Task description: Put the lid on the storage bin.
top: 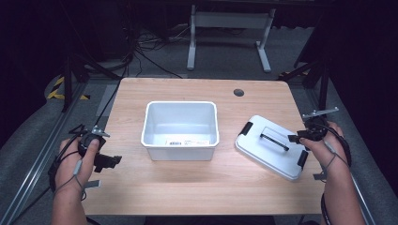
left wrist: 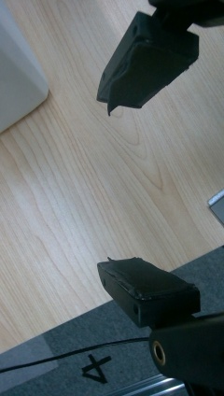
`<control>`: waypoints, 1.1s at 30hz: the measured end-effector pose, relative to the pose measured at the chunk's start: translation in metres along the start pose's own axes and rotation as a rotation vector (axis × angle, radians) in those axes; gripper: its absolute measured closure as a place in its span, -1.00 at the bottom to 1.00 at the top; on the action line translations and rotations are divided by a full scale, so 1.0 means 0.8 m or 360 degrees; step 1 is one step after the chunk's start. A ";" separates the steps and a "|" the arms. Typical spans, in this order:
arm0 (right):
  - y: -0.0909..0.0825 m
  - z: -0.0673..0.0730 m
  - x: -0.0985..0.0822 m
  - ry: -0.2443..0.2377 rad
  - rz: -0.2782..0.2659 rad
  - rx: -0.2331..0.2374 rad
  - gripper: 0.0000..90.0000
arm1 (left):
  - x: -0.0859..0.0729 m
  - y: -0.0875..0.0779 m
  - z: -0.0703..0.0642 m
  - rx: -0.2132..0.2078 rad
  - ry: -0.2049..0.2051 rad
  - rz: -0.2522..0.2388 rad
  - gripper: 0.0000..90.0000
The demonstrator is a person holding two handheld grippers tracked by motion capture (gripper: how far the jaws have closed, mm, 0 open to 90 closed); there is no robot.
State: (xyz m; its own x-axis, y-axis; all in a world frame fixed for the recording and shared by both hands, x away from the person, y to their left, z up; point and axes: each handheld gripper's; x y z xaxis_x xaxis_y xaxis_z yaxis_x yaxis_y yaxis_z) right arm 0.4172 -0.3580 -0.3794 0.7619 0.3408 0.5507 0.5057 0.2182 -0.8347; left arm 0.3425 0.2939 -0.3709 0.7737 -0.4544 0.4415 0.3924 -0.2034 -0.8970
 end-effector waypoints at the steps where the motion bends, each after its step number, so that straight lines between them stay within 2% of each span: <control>1: -0.001 0.001 0.001 -0.0008 -0.0005 0.0006 0.13 | 0.000 -0.001 -0.002 -0.0012 0.0000 -0.0003 -0.62; 5: -0.003 0.007 0.003 -0.0027 -0.0046 0.0026 0.07 | 0.003 -0.004 -0.006 -0.0019 0.0013 -0.0016 -0.63; 8: -0.004 0.011 0.005 -0.0002 -0.0127 0.0039 0.00 | 0.003 -0.001 -0.006 -0.0053 0.0016 -0.0020 -0.63; 12: -0.005 0.018 0.007 -0.0002 -0.0143 0.0056 -0.10 | 0.003 0.001 -0.005 -0.0046 0.0011 -0.0002 -0.62; 14: -0.004 0.022 0.008 -0.0050 -0.0130 0.0088 -0.11 | 0.004 0.000 -0.007 -0.0040 0.0019 -0.0008 -0.63; 18: 0.007 0.029 0.011 -0.0106 -0.0106 0.0172 -0.14 | 0.005 0.003 -0.010 -0.0081 0.0045 0.0021 -0.62; 19: 0.007 0.029 0.011 -0.0106 -0.0106 0.0172 -0.14 | 0.005 0.003 -0.010 -0.0081 0.0045 0.0021 -0.62; 21: 0.015 0.034 0.012 -0.0166 -0.0065 0.0176 -0.16 | 0.005 0.006 -0.011 -0.0081 0.0069 0.0033 -0.62; 24: 0.022 0.041 0.016 -0.0218 -0.0052 0.0197 -0.17 | 0.005 0.007 -0.013 -0.0093 0.0071 0.0043 -0.62; 25: 0.024 0.045 0.017 -0.0220 -0.0029 0.0215 -0.18 | 0.005 0.007 -0.013 -0.0094 0.0084 0.0044 -0.62; 33: 0.043 0.052 0.016 -0.0293 0.0058 0.0286 -0.20 | 0.004 0.009 -0.013 -0.0101 0.0067 0.0056 -0.62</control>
Point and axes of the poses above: each handheld gripper's, and its own axes: y roughly forward along the jaws, x roughly out of its top, z roughly to its left, and after that the axes turned 1 degree about -x, right-handed
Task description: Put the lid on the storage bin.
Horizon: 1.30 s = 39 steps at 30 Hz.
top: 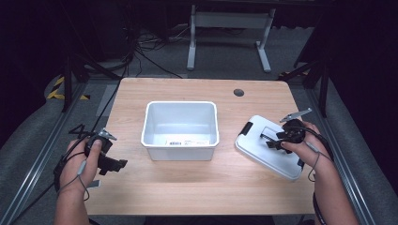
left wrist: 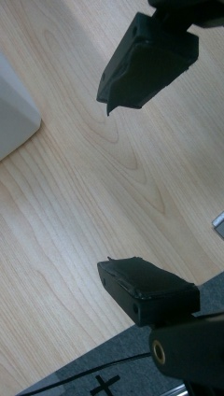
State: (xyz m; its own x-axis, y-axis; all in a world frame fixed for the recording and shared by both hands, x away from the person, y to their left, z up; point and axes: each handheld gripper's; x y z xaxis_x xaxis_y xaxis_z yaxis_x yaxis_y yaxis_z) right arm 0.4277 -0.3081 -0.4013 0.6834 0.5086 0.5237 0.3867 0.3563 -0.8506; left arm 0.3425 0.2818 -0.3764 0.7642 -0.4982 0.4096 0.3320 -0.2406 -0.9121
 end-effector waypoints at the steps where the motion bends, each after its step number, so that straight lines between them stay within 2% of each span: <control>1: 0.000 0.000 0.000 0.0000 0.0000 0.0000 -0.20 | 0.000 0.001 0.000 0.0001 0.0000 0.0002 -0.62; 6: 0.011 0.000 0.001 -0.0047 0.0048 -0.0013 -0.13 | 0.000 0.002 -0.001 -0.0001 0.0019 0.0009 -0.61; 8: 0.017 -0.002 0.001 -0.0076 0.0050 -0.0010 0.02 | 0.000 0.002 -0.002 -0.0001 0.0020 0.0008 -0.61; 10: 0.019 -0.003 0.001 -0.0102 0.0062 -0.0027 0.07 | 0.000 0.002 -0.002 -0.0002 0.0021 0.0008 -0.61; 11: 0.020 -0.004 0.001 -0.0113 0.0075 -0.0042 0.18 | 0.000 0.002 -0.002 -0.0004 0.0021 0.0010 -0.61; 12: 0.020 -0.004 0.001 -0.0121 0.0106 -0.0047 0.37 | 0.000 0.002 -0.001 -0.0004 0.0021 0.0010 -0.61; 14: 0.020 -0.007 0.001 -0.0196 0.0147 -0.0091 0.58 | 0.000 0.003 -0.001 -0.0007 0.0020 0.0016 -0.61; 16: 0.019 -0.007 0.002 -0.0211 0.0153 -0.0101 0.62 | 0.000 0.003 -0.001 -0.0009 0.0012 0.0015 -0.61; 18: 0.017 -0.008 0.002 -0.0263 0.0139 -0.0136 0.77 | 0.000 0.003 -0.001 -0.0009 0.0013 0.0015 -0.61; 21: 0.016 -0.010 0.002 -0.0291 0.0105 -0.0174 0.80 | 0.000 0.002 -0.001 -0.0009 0.0013 0.0011 -0.61; 24: 0.017 -0.011 0.002 -0.0334 0.0070 -0.0176 0.83 | 0.000 0.003 -0.002 -0.0009 0.0016 0.0014 -0.61; 29: 0.018 -0.011 0.003 -0.0386 0.0069 -0.0215 0.88 | 0.000 0.004 -0.002 -0.0013 0.0013 0.0015 -0.61; 31: 0.017 -0.011 0.003 -0.0382 0.0071 -0.0215 0.88 | 0.001 0.004 -0.001 -0.0010 0.0022 0.0017 -0.61; 36: 0.005 -0.008 0.006 -0.0358 0.0003 -0.0139 0.88 | 0.001 0.004 -0.001 -0.0012 0.0019 0.0015 -0.61; 39: -0.002 -0.006 0.007 -0.0359 -0.0020 -0.0133 0.88 | 0.001 0.004 -0.002 -0.0012 0.0012 0.0013 -0.61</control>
Point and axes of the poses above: each handheld gripper's, and its own axes: y roughly forward along the jaws, x roughly out of its top, z roughly to its left, and after that the axes turned 1 degree about -x, right-handed
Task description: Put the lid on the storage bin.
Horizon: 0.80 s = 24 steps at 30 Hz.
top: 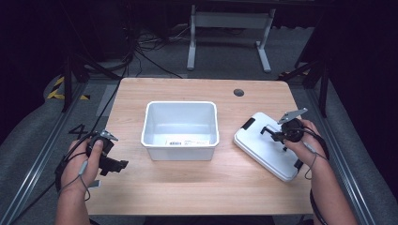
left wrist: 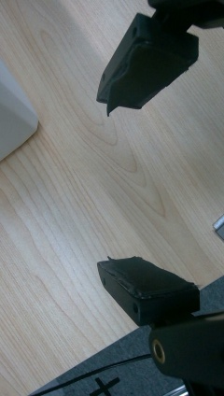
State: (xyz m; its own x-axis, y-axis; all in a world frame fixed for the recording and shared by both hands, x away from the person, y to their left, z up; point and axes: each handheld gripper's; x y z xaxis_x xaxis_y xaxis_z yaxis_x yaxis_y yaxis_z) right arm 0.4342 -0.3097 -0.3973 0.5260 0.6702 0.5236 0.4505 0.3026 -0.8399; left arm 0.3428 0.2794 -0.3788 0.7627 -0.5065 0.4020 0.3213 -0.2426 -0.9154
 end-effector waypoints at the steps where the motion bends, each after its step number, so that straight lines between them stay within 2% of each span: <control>1: -0.007 0.001 0.002 0.0006 -0.0024 0.0006 0.88 | 0.000 0.000 0.000 -0.0002 0.0000 0.0000 -0.61; 12: -0.048 -0.001 0.008 -0.0023 -0.0122 -0.0036 0.88 | 0.002 0.002 -0.002 -0.0008 0.0014 0.0014 -0.61; 19: -0.055 -0.001 0.015 -0.0057 -0.0057 -0.0018 0.88 | 0.003 0.003 -0.002 0.0000 0.0016 0.0022 -0.61; 24: -0.058 0.000 0.022 -0.0093 -0.0034 -0.0013 0.88 | 0.003 -0.001 -0.002 -0.0022 0.0016 0.0012 -0.60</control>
Point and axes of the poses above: each handheld gripper's, and its own axes: y roughly forward along the jaws, x roughly out of its top, z roughly to its left, and after that the axes turned 1 degree about -x, right-handed
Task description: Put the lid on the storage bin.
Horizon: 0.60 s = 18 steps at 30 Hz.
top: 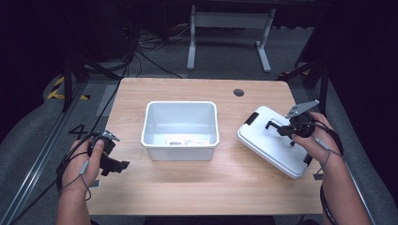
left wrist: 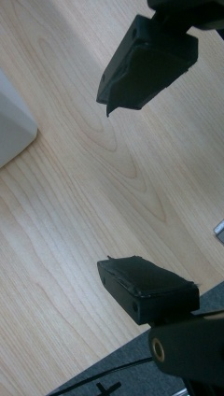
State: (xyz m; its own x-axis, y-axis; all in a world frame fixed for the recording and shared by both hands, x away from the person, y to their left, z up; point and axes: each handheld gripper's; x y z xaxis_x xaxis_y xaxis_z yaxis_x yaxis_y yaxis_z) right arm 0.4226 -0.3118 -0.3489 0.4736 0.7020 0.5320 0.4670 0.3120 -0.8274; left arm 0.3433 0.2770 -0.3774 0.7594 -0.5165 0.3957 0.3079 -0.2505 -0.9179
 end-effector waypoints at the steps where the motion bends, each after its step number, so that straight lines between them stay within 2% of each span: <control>1: -0.002 0.001 0.004 -0.0021 0.0004 0.0005 0.88 | 0.000 -0.001 0.001 0.0008 0.0005 -0.0004 -0.60; 4: -0.005 0.003 0.011 -0.0048 0.0005 0.0020 0.88 | -0.001 -0.002 0.002 0.0005 0.0003 -0.0015 -0.60; 10: -0.024 0.005 0.042 -0.0121 -0.0030 0.0065 0.88 | 0.003 -0.005 0.008 -0.0001 0.0001 -0.0027 -0.60; 11: -0.024 0.005 0.042 -0.0121 -0.0030 0.0065 0.88 | 0.003 -0.005 0.008 -0.0001 0.0001 -0.0027 -0.60; 18: -0.046 0.009 0.080 -0.0227 -0.0019 0.0053 0.88 | 0.008 -0.007 0.010 -0.0013 0.0013 -0.0025 -0.60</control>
State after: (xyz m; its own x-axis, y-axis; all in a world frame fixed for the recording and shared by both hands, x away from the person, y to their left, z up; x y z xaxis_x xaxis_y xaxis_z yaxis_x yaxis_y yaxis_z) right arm 0.4302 -0.2734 -0.2859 0.3562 0.7810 0.5130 0.4460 0.3404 -0.8278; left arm 0.3511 0.2816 -0.3696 0.7499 -0.5189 0.4104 0.3149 -0.2655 -0.9112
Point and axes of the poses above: each handheld gripper's, and its own axes: y roughly forward along the jaws, x roughly out of its top, z roughly to its left, and after that the axes turned 1 degree about -x, right-handed
